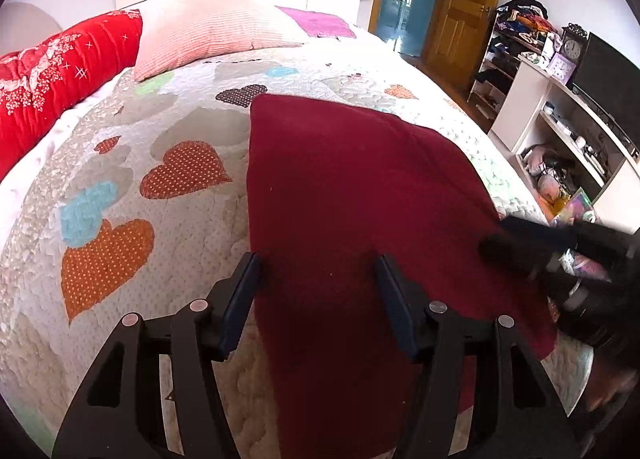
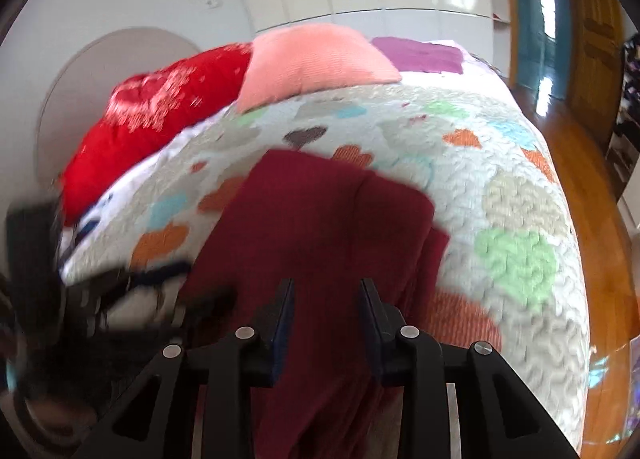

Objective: Fold small clothes

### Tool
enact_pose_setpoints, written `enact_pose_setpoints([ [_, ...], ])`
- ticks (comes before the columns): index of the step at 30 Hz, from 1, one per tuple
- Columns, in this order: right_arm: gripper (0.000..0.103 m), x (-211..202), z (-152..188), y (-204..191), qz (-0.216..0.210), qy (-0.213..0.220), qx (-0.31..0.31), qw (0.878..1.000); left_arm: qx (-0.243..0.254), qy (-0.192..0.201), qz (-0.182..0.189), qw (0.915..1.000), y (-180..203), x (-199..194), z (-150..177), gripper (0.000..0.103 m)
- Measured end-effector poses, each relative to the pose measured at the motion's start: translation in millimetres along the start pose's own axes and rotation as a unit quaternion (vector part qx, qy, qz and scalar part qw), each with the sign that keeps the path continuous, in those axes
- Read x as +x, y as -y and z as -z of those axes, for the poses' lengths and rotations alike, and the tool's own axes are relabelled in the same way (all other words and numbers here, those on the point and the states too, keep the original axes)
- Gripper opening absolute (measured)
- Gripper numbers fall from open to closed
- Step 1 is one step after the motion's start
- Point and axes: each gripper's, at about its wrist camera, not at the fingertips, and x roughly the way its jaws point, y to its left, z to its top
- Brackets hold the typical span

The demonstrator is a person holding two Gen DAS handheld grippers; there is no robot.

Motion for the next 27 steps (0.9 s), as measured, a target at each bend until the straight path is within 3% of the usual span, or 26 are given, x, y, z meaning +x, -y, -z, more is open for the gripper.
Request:
enact_pose_setpoints([
  [3,0.034,16.6,25.7,-0.3,0.064,-0.022,-0.014,0.998,0.007,0.000,-0.008,0.9999,3.2,-1.0,1.8,0.061],
  [9,0.037,-4.0,27.8,18.1,0.000,-0.001,0.070,0.998,0.007,0.003,-0.012,0.9999,1.2,-11.8,3.4,0.060],
  [12,0.049,-16.1,25.5,23.7,-0.006,0.022,0.093,0.995,0.005,0.003,-0.018,0.9998,-1.0,-14.2,3.5,0.060],
  [14,0.068,-20.4,24.2,28.3,-0.004,0.036,0.110,0.993,0.005,0.003,-0.018,0.9998,-2.1,-14.6,3.2,0.061],
  [16,0.076,-19.8,22.7,32.1,-0.005,0.040,0.123,0.992,0.002,0.003,-0.014,0.9999,-5.2,-15.2,1.6,0.060],
  [20,0.079,-4.6,17.1,42.5,-0.011,0.028,0.135,0.990,-0.038,0.005,0.024,0.9990,-25.6,-12.9,-4.3,0.061],
  [23,0.081,11.8,13.8,56.6,-0.017,0.015,0.152,0.988,-0.076,-0.018,0.069,0.9945,-42.3,1.7,-7.8,0.071],
  [27,0.087,42.9,13.3,78.0,-0.075,-0.001,0.200,0.977,-0.103,-0.048,0.111,0.9873,-47.3,30.0,-10.2,0.079],
])
